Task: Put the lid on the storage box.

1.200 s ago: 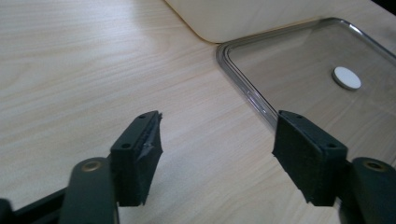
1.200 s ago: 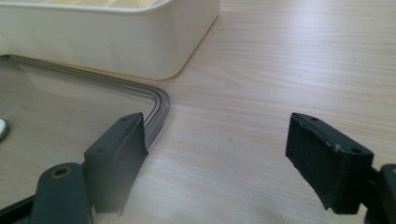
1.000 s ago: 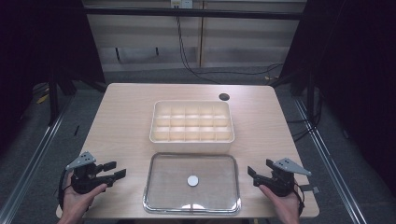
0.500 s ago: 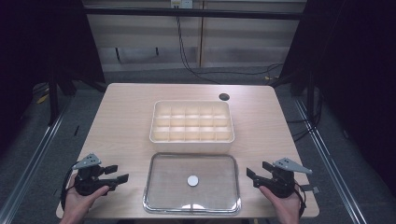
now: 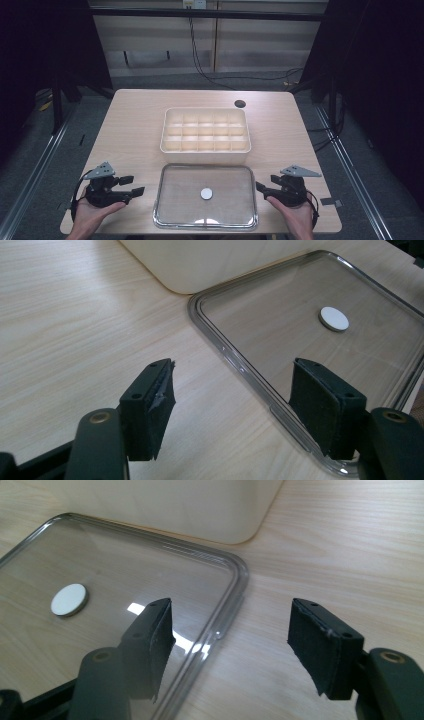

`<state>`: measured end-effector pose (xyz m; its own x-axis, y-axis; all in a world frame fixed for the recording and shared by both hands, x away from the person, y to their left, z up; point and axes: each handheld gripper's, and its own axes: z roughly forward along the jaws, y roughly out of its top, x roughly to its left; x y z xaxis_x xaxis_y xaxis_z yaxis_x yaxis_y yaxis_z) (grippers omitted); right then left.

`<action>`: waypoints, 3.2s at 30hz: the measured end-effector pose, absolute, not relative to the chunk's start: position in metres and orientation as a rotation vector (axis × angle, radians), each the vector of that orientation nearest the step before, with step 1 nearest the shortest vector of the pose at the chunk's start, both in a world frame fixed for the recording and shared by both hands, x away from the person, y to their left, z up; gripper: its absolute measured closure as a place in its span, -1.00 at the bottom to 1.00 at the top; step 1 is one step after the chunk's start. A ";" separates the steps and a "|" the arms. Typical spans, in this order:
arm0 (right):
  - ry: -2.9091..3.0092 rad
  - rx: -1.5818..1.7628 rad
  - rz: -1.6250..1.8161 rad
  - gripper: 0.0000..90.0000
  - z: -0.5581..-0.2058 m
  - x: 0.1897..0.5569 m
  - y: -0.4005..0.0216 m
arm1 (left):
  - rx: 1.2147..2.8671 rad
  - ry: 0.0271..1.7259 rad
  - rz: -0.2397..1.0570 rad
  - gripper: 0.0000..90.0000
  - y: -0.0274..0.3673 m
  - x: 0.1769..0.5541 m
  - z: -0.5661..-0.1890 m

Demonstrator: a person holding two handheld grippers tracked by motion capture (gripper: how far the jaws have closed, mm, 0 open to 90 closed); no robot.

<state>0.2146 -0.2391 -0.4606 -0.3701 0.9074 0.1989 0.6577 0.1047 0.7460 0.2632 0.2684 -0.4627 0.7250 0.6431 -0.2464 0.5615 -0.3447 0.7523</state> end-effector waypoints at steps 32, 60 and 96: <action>2.161 1.588 1.071 0.09 -0.487 0.246 -0.225 | 2.125 0.925 0.024 0.17 0.239 0.290 -0.491; 2.178 1.595 1.020 0.07 -0.497 0.249 -0.211 | 2.188 0.856 -0.025 0.20 0.213 0.284 -0.495; 1.962 1.910 1.669 0.57 -0.498 0.249 -0.248 | 2.194 0.855 -0.020 0.42 0.216 0.285 -0.496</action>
<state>0.2490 -0.2483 -0.4985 -0.2890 0.6942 0.6592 0.7621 -0.2499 0.5973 0.2851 0.2162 -0.4957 0.7752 0.5709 -0.2704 0.5829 -0.4813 0.6546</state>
